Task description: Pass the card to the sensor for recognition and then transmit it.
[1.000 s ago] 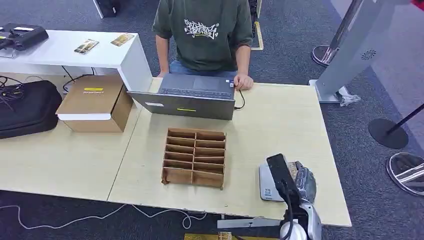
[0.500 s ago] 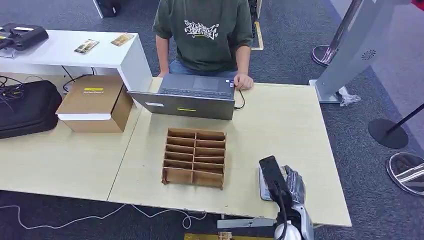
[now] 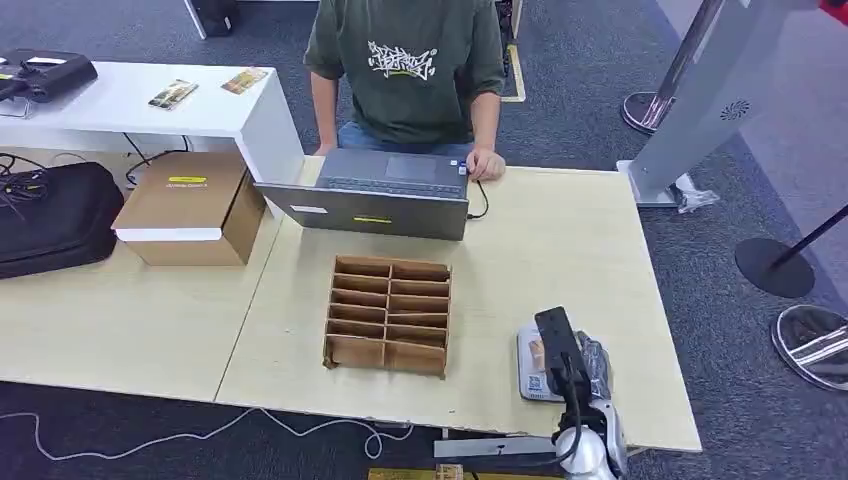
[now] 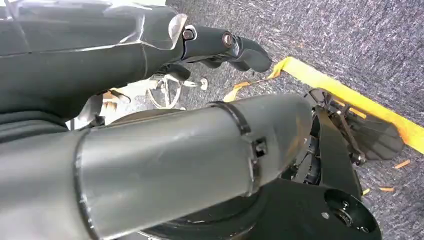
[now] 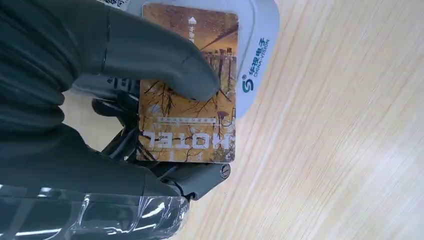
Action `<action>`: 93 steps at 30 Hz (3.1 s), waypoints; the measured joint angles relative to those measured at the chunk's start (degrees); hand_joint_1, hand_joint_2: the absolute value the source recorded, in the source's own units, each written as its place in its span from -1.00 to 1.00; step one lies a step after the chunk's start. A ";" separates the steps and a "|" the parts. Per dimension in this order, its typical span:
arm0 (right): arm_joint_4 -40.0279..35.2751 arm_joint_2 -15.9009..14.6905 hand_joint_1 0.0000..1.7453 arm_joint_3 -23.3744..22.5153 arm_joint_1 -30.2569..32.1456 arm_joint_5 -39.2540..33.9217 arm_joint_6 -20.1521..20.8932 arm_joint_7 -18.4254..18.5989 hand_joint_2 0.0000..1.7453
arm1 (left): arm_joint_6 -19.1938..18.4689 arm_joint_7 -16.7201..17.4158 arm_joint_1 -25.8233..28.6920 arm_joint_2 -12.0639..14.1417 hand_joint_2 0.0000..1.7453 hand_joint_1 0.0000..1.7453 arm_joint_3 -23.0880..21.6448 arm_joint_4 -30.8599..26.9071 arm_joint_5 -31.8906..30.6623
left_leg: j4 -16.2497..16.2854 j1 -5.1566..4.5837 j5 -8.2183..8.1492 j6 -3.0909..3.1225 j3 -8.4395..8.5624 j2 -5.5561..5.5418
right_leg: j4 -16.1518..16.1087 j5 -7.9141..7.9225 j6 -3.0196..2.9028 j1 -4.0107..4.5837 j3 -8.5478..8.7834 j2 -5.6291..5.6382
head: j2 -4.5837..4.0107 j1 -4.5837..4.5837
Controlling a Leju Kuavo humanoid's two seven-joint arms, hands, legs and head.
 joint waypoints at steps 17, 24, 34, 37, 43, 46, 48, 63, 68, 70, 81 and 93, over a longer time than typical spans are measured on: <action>1.42 0.00 1.00 -0.54 -0.75 0.49 -6.17 -5.75 1.00 | 0.72 0.00 0.00 -0.04 -1.00 -1.00 0.42 0.00 0.13 | 0.00 0.00 -0.01 -0.01 0.14 0.11 | 0.00 0.08 -0.03 0.00 0.13 0.09 | 0.00 -0.02; -8.29 0.33 1.00 2.39 1.61 12.29 -24.82 -14.60 1.00 | 1.55 -2.03 -0.04 -0.44 -1.00 -1.00 0.44 0.00 -0.48 | 0.00 0.00 0.00 0.00 0.08 0.09 | 0.01 0.06 -0.02 0.00 0.06 0.08 | 0.00 0.00; -18.76 1.84 1.00 3.24 3.05 39.51 -28.59 -14.77 1.00 | 1.79 -2.73 -0.15 -0.66 -1.00 -1.00 0.44 0.00 -1.51 | 0.00 0.00 -0.02 -0.02 0.05 0.10 | 0.00 0.03 0.00 0.00 0.00 0.10 | 0.00 -0.02; -20.78 0.33 1.00 2.08 3.11 44.17 -28.59 -17.44 1.00 | 1.71 -2.97 -0.18 -0.68 -1.00 -1.00 0.44 0.00 -2.05 | 0.02 -0.01 -0.02 -0.01 0.06 0.08 | -0.03 0.04 0.01 -0.01 0.01 0.07 | 0.00 -0.02; -29.27 2.47 1.00 -12.77 3.42 44.72 -28.61 -56.75 1.00 | 1.64 -2.91 -0.34 -0.63 -1.00 -1.00 0.44 0.00 -2.40 | 0.05 -0.02 -0.11 0.11 -0.04 0.04 | -0.04 0.02 0.05 -0.02 0.03 -0.03 | 0.00 0.07; -30.23 2.67 1.00 -15.43 2.24 44.70 -28.59 -53.06 1.00 | 1.81 -2.86 -0.36 -0.59 -1.00 -1.00 0.28 0.00 -0.60 | 0.04 -0.02 -0.11 0.11 -0.09 0.16 | -0.02 0.02 0.05 -0.02 0.03 0.11 | 0.00 -0.02; -28.54 -1.30 1.00 -14.27 -0.54 44.63 -28.37 -44.34 1.00 | 1.81 -2.86 -0.40 -0.59 -1.00 -1.00 0.24 0.00 0.02 | 0.03 -0.01 -0.10 0.12 -0.24 0.18 | 0.00 0.11 0.04 -0.02 0.07 0.12 | 0.00 -0.09; 17.71 -11.00 1.00 46.98 -41.14 44.63 -28.55 9.80 1.00 | 2.69 -1.49 -1.51 -0.94 -1.00 -1.00 0.13 0.00 -1.62 | 0.14 0.03 0.67 0.01 -0.75 0.04 | 0.30 0.64 -0.01 0.01 -0.80 0.08 | 0.00 -0.18; 25.70 -6.96 1.00 43.91 -45.79 44.70 -28.55 8.72 1.00 | 2.75 -0.98 -1.69 -1.09 -1.00 -1.00 -0.26 0.00 -2.12 | 0.15 0.00 0.66 0.00 -0.76 0.10 | 0.26 0.68 -0.02 0.00 -0.82 0.12 | 0.00 -0.13; 27.74 -5.72 1.00 43.41 -46.82 44.68 -28.55 8.57 1.00 | 2.80 -0.94 -1.73 -1.09 -1.00 -1.00 -0.33 0.00 -2.23 | 0.16 0.00 0.66 0.00 -0.76 0.08 | 0.25 0.68 -0.02 0.00 -0.82 0.10 | 0.00 -0.13; 34.27 -3.13 1.00 42.56 -49.43 44.70 -28.59 8.94 1.00 | 2.82 -0.76 -1.86 -1.09 -1.00 -1.00 -1.18 0.00 -2.58 | 0.16 0.00 0.65 0.00 -0.77 0.09 | 0.25 0.68 -0.02 0.00 -0.83 0.11 | 0.00 -0.15; 37.72 -2.80 -1.00 42.40 -50.62 44.77 -28.59 9.29 1.00 | 2.82 0.02 -2.06 -1.01 -1.00 -1.00 -1.20 0.00 -2.84 | 0.17 0.00 0.64 -0.01 -0.80 0.07 | 0.24 0.67 -0.02 0.00 -0.85 0.10 | 0.00 -0.13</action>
